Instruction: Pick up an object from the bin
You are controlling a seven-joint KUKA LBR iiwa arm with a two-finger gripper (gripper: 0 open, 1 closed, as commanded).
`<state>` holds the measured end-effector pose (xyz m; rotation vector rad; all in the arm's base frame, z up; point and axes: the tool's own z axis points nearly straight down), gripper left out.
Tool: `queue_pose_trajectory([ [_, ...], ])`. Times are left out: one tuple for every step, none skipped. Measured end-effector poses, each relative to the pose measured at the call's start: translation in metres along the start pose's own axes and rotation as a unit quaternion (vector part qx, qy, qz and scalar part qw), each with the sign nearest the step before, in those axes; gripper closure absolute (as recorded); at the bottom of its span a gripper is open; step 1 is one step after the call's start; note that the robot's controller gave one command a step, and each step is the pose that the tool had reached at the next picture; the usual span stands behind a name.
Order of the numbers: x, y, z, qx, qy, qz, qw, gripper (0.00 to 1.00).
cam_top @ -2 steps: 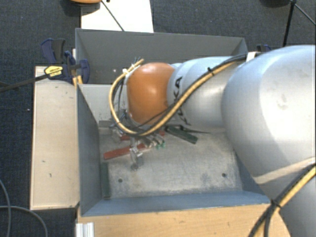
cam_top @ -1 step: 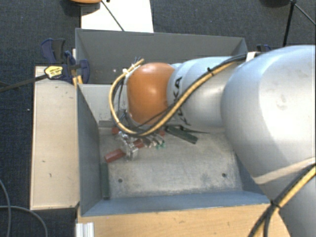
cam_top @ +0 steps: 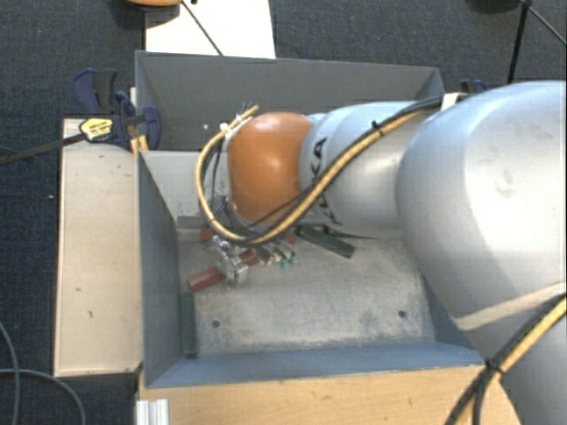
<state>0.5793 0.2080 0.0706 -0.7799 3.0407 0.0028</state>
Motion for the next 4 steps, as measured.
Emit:
queue_pose_trajectory([
  [-0.009, 0.012, -0.125, 0.000, -0.0002, -0.049, 0.9988, 1.00],
  [-0.009, 0.012, -0.125, 0.000, -0.0001, -0.048, 0.9988, 1.00],
  [0.000, 0.009, -0.158, 0.000, 0.0014, -0.107, 0.9942, 1.00],
  [0.002, 0.006, -0.177, -0.001, 0.0029, -0.126, 0.9920, 1.00],
])
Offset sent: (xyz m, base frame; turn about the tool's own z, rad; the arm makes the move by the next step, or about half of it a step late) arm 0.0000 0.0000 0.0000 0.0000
